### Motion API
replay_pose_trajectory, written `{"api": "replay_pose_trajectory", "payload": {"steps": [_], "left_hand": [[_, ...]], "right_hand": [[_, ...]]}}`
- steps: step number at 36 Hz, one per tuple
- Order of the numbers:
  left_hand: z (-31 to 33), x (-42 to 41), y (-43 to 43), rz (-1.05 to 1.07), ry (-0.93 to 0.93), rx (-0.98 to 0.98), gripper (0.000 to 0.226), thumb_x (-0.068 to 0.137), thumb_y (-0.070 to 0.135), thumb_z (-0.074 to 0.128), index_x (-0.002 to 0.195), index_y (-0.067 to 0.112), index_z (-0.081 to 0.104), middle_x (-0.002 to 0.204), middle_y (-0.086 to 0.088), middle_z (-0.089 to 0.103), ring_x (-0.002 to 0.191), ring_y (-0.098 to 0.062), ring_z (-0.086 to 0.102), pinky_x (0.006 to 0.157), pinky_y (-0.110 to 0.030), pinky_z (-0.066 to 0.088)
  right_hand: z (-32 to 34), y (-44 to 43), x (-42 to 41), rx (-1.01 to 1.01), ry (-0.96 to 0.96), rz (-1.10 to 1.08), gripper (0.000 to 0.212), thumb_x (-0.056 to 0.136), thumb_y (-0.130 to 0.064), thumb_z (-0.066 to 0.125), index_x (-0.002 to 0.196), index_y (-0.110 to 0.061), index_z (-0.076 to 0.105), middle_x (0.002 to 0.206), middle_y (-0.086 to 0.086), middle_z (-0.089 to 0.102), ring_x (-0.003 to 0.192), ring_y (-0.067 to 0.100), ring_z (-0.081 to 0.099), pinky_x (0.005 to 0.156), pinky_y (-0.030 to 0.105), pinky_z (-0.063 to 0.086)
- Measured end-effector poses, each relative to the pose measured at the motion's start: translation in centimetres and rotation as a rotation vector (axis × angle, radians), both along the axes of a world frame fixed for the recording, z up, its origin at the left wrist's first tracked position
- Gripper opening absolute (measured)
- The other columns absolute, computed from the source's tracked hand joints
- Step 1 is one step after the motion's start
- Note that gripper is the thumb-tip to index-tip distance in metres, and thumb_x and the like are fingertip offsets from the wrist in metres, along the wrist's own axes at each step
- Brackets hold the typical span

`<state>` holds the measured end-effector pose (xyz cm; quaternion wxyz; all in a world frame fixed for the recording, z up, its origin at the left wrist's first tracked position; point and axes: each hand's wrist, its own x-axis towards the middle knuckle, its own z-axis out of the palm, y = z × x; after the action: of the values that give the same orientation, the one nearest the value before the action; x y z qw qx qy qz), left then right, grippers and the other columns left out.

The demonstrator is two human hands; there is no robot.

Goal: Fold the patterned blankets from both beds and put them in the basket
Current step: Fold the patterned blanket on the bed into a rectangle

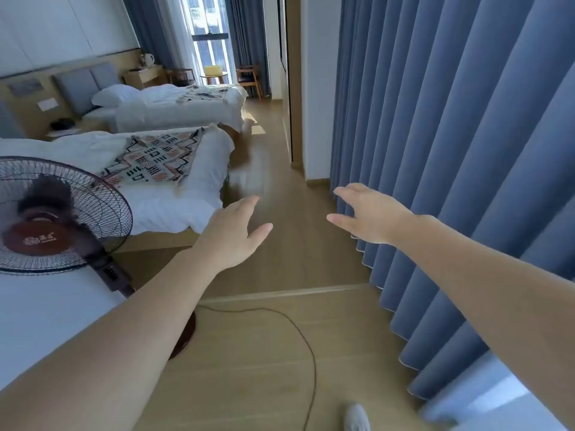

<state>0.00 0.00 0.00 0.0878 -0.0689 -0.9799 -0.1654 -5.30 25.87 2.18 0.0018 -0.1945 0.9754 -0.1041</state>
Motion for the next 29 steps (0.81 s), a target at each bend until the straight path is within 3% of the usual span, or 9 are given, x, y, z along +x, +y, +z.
{"api": "replay_pose_trajectory", "payload": {"steps": [10,16,29], "left_hand": [[-1.5,-8.7,0.8,0.055,-0.032,-0.024,0.065,0.097,0.046,0.043,0.150,0.015,0.022,0.154,-0.004,0.030,0.141,-0.021,0.028,0.115,-0.041,0.024],[-1.0,-16.1,1.4,0.122,-0.042,-0.055,0.064,0.097,0.045,0.043,0.149,0.014,0.023,0.153,-0.005,0.032,0.140,-0.022,0.028,0.115,-0.039,0.022],[-3.1,-26.7,1.9,0.200,-0.079,-0.072,0.065,0.096,0.047,0.041,0.149,0.013,0.023,0.154,-0.004,0.031,0.140,-0.022,0.028,0.115,-0.040,0.020]], "right_hand": [[-2.8,0.1,-10.0,0.032,-0.007,0.057,0.067,0.093,-0.058,0.039,0.149,-0.027,0.023,0.156,0.001,0.024,0.132,0.024,0.044,0.102,0.041,0.045],[-3.1,0.7,-18.8,0.027,-0.008,0.078,0.067,0.094,-0.058,0.035,0.150,-0.023,0.021,0.157,0.003,0.022,0.140,0.025,0.031,0.109,0.043,0.035],[-3.5,1.1,-31.1,0.071,-0.025,0.176,0.065,0.095,-0.057,0.033,0.149,-0.021,0.025,0.154,0.004,0.029,0.137,0.025,0.034,0.104,0.043,0.037]]}}
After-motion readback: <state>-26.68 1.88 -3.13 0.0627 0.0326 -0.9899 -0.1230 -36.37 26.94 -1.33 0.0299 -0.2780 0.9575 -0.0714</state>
